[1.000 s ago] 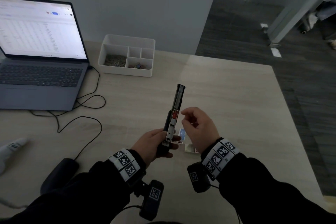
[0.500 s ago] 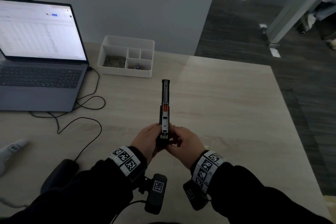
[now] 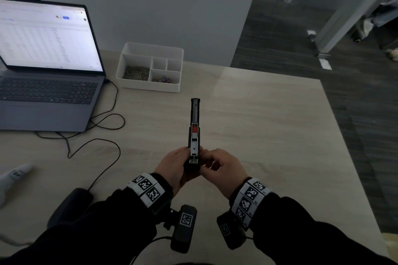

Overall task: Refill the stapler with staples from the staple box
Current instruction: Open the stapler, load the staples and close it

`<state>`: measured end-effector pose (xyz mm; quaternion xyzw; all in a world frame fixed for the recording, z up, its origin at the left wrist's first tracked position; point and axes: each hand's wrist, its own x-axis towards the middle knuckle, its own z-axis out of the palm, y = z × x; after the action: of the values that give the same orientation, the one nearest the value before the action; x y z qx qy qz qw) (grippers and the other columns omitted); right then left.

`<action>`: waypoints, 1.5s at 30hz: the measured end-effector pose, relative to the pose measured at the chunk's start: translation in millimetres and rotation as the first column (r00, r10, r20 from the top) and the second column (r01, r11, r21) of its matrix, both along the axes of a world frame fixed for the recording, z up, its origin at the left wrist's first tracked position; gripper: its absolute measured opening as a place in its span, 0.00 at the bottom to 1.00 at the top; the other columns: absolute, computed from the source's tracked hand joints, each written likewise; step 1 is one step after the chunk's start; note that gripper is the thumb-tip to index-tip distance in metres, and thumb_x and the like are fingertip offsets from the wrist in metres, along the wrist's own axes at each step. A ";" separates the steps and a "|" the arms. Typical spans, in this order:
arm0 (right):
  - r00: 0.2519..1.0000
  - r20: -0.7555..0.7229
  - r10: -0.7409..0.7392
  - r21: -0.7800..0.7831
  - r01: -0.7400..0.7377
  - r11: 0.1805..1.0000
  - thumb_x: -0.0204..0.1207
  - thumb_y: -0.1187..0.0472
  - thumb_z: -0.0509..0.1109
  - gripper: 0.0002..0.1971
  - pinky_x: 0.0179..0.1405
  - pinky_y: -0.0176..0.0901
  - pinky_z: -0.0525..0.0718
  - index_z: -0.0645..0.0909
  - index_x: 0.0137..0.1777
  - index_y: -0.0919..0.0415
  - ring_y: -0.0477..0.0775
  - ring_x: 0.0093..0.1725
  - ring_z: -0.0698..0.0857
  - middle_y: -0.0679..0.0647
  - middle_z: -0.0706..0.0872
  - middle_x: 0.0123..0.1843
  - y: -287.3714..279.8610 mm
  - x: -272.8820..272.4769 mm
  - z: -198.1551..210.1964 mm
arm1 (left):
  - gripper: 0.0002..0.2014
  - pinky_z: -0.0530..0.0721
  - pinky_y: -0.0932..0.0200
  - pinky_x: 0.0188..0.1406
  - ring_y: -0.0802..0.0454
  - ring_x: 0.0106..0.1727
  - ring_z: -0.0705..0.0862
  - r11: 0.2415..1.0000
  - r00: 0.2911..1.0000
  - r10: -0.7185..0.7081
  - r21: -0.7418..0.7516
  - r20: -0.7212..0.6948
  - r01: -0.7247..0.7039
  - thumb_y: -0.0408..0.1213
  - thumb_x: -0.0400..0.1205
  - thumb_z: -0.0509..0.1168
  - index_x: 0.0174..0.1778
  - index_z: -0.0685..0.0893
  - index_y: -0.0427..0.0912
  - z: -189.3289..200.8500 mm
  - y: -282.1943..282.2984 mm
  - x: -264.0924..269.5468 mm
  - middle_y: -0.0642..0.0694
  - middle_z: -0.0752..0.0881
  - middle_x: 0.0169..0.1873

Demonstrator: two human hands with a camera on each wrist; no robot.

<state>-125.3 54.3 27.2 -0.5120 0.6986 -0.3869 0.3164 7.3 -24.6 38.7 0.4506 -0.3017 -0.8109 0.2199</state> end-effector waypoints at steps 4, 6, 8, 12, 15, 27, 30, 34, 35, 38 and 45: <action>1.000 0.018 -0.009 -0.005 0.009 1.000 0.67 0.61 0.79 0.13 0.35 0.33 0.80 0.85 0.44 0.41 0.45 0.34 0.80 0.46 0.85 0.41 1.4 2.1 -4.4 | 0.13 0.89 0.52 0.42 0.45 0.47 0.90 1.000 1.000 -0.007 0.004 0.010 0.007 0.35 0.86 0.59 0.55 0.88 0.35 -0.5 0.4 0.9 0.38 0.92 0.44; 1.000 0.015 -0.019 -0.031 0.019 0.999 0.68 0.62 0.78 0.11 0.35 0.32 0.78 0.86 0.43 0.42 0.45 0.34 0.80 0.47 0.85 0.40 2.5 2.2 -6.3 | 0.13 0.89 0.51 0.45 0.44 0.46 0.91 1.000 1.000 -0.009 0.012 -0.001 0.009 0.35 0.85 0.59 0.54 0.88 0.34 -0.3 0.4 1.0 0.37 0.92 0.44; 0.999 0.005 -0.032 -0.053 0.032 0.998 0.68 0.62 0.76 0.12 0.36 0.34 0.80 0.84 0.40 0.39 0.47 0.34 0.81 0.48 0.85 0.39 2.7 1.9 -7.6 | 0.13 0.90 0.49 0.45 0.42 0.46 0.92 1.000 1.000 -0.005 0.018 -0.016 0.006 0.34 0.86 0.59 0.54 0.87 0.32 0.5 0.9 -0.3 0.36 0.92 0.44; 0.999 -0.053 0.003 -0.055 -0.006 0.998 0.68 0.61 0.76 0.14 0.36 0.35 0.81 0.83 0.42 0.37 0.47 0.34 0.81 0.45 0.83 0.38 2.4 1.0 -8.3 | 0.14 0.90 0.50 0.42 0.41 0.46 0.91 1.000 0.999 -0.002 0.025 -0.033 0.003 0.34 0.86 0.59 0.55 0.87 0.30 0.6 1.7 -0.5 0.35 0.91 0.44; 0.989 -0.139 0.048 -0.025 -0.052 0.998 0.68 0.63 0.76 0.08 0.36 0.32 0.78 0.87 0.44 0.49 0.43 0.33 0.79 0.45 0.82 0.38 2.8 1.0 -8.9 | 0.14 0.89 0.49 0.46 0.42 0.50 0.90 0.999 1.000 -0.005 0.033 -0.012 0.005 0.35 0.85 0.60 0.58 0.86 0.32 -2.3 1.3 0.2 0.37 0.92 0.47; 0.975 0.111 -0.190 0.126 0.176 0.976 0.75 0.59 0.71 0.05 0.30 0.54 0.91 0.80 0.39 0.51 0.57 0.33 0.89 0.55 0.89 0.34 -0.7 -13.6 6.8 | 0.13 0.90 0.45 0.49 0.41 0.56 0.91 0.996 0.996 -0.083 0.027 0.030 0.082 0.37 0.88 0.57 0.62 0.82 0.37 -3.2 -1.1 2.9 0.39 0.92 0.56; 0.954 0.183 -0.239 0.098 0.224 0.970 0.77 0.62 0.69 0.07 0.31 0.51 0.91 0.82 0.42 0.48 0.55 0.34 0.89 0.53 0.89 0.36 -5.8 -18.0 13.6 | 0.13 0.91 0.49 0.41 0.42 0.55 0.91 0.993 0.991 -0.109 -0.044 0.082 0.113 0.37 0.89 0.55 0.64 0.81 0.40 0.2 -0.8 3.2 0.43 0.92 0.56; 0.952 0.200 -0.233 0.029 0.232 0.972 0.82 0.61 0.65 0.09 0.27 0.41 0.85 0.78 0.53 0.44 0.47 0.27 0.82 0.52 0.81 0.32 -11.8 -22.4 20.4 | 0.14 0.90 0.49 0.41 0.45 0.54 0.90 0.984 0.986 -0.124 -0.113 0.115 0.137 0.35 0.89 0.53 0.65 0.81 0.41 3.6 -0.2 2.2 0.44 0.91 0.57; 0.955 0.191 -0.226 0.014 0.227 0.974 0.83 0.62 0.64 0.09 0.26 0.39 0.83 0.76 0.54 0.45 0.47 0.25 0.80 0.53 0.79 0.30 -12.5 -23.0 22.5 | 0.14 0.90 0.49 0.41 0.45 0.54 0.90 0.983 0.985 -0.125 -0.120 0.115 0.139 0.34 0.89 0.53 0.66 0.81 0.41 3.7 0.1 1.9 0.44 0.91 0.57; 0.961 0.187 -0.203 -0.018 0.210 0.978 0.83 0.64 0.61 0.10 0.25 0.47 0.84 0.79 0.48 0.47 0.51 0.24 0.80 0.54 0.79 0.26 -13.6 -20.9 29.1 | 0.15 0.90 0.51 0.39 0.44 0.53 0.89 0.983 0.986 -0.129 -0.117 0.107 0.141 0.34 0.90 0.53 0.66 0.81 0.39 3.5 1.3 1.5 0.43 0.91 0.58; 0.949 0.289 -0.128 -0.061 0.152 0.986 0.75 0.64 0.73 0.07 0.36 0.54 0.91 0.85 0.49 0.51 0.58 0.41 0.91 0.54 0.90 0.43 -15.7 -16.6 33.1 | 0.14 0.89 0.52 0.36 0.44 0.51 0.90 0.989 0.990 -0.114 -0.081 0.081 0.120 0.35 0.90 0.54 0.64 0.82 0.42 0.5 1.0 3.6 0.45 0.93 0.52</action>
<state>-141.9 38.6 60.3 -0.4128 0.6637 -0.5066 0.3637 10.8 -23.6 39.3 0.4530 -0.3704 -0.7909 0.1793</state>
